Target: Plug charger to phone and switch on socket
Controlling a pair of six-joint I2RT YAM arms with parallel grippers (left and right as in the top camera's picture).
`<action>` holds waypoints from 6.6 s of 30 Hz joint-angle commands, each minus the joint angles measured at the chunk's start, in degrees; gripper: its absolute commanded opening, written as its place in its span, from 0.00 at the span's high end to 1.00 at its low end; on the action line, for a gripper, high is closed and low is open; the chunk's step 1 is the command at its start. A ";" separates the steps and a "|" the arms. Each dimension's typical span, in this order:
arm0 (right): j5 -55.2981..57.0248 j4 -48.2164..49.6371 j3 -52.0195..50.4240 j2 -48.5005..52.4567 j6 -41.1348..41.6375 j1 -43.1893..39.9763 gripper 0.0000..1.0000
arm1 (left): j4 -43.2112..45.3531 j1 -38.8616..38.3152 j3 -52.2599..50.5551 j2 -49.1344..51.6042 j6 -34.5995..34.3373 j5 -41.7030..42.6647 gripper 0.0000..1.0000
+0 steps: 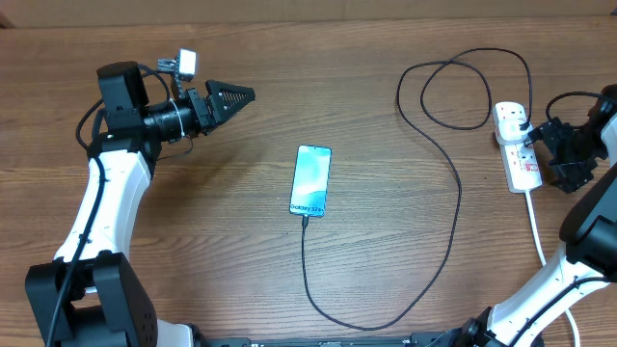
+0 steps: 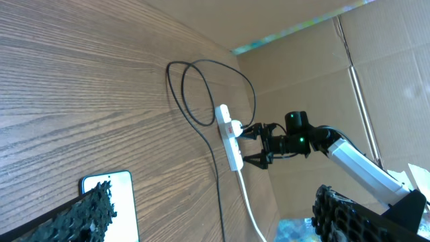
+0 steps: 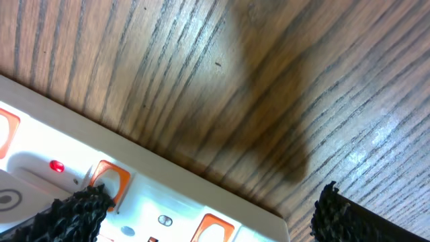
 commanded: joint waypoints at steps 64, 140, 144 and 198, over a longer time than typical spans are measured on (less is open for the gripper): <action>2.47 -5.81 2.05 -1.81 -17.14 4.00 0.00 | 0.07 -0.13 0.70 -0.96 0.94 -0.15 0.00; 2.47 -5.81 2.05 -1.81 -17.14 3.98 0.00 | 24.74 -3.21 -31.58 -20.44 11.63 -45.16 0.00; 2.47 -5.81 2.05 -1.81 -17.14 4.00 0.00 | 29.27 -4.44 -38.05 -23.23 16.85 -45.16 0.00; 2.47 -5.81 2.05 -1.81 -17.14 4.00 0.00 | 25.18 -5.03 -65.88 -53.24 20.72 -49.57 0.00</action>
